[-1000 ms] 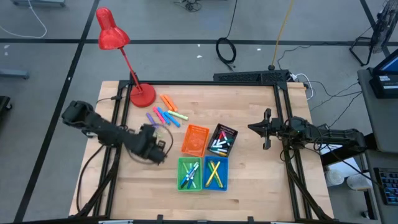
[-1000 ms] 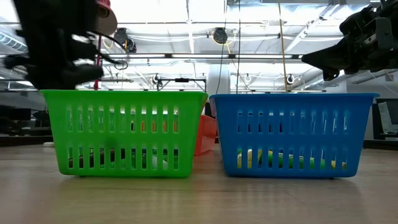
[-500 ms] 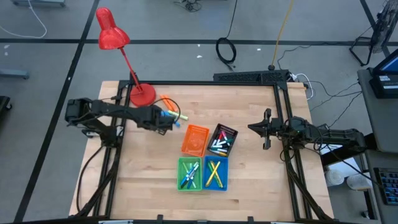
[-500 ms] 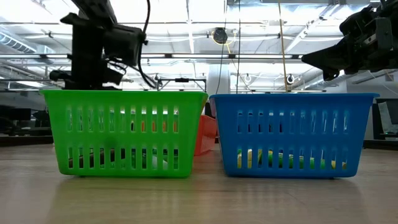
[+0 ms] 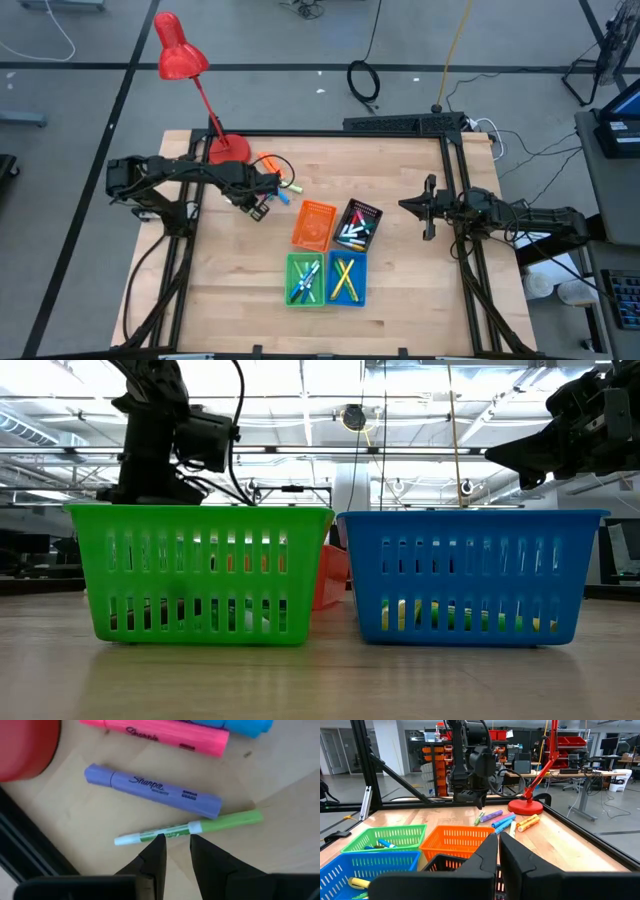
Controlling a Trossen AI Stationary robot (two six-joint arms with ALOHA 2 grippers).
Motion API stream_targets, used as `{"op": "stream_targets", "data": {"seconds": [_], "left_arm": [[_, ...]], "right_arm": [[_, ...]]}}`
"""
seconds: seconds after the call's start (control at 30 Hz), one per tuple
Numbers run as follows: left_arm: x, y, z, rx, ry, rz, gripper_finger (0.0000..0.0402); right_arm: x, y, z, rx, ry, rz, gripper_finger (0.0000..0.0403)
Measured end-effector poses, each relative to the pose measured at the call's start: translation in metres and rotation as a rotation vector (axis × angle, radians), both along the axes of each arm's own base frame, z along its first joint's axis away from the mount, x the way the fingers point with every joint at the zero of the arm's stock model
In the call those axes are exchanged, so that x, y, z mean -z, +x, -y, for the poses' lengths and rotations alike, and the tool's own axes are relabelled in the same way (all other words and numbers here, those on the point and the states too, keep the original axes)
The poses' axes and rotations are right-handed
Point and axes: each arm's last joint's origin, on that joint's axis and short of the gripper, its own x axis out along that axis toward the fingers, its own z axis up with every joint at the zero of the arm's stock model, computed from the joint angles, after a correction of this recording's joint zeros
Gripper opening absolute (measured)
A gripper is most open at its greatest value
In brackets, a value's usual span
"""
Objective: Pick & Place Markers
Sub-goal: Put the green marker pen into the green basket
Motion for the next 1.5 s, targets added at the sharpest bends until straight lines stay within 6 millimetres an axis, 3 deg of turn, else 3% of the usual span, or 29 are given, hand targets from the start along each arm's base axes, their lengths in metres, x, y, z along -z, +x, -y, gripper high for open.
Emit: {"op": "stream_targets", "data": {"seconds": [0.17, 0.43, 1.27, 1.5], "left_arm": [[0.004, 0.001, -0.006, 0.092, -0.04, 0.039, 0.0093], [0.028, -0.005, -0.01, 0.23, -0.115, 0.11, 0.0093], [0.031, -0.01, -0.01, 0.384, -0.167, 0.091, 0.0092], [0.043, -0.017, -0.006, 0.431, -0.182, 0.083, 0.0092]], "right_arm": [[0.0, 0.0, 0.0, 0.0, 0.0, 0.0, 0.0008], [0.0, 0.0, 0.0, 0.0, 0.0, 0.0, 0.0008], [0.0, 0.0, 0.0, 0.0, 0.0, 0.0, 0.0008], [0.0, 0.0, 0.0, 0.0, 0.0, 0.0, 0.0008]]}}
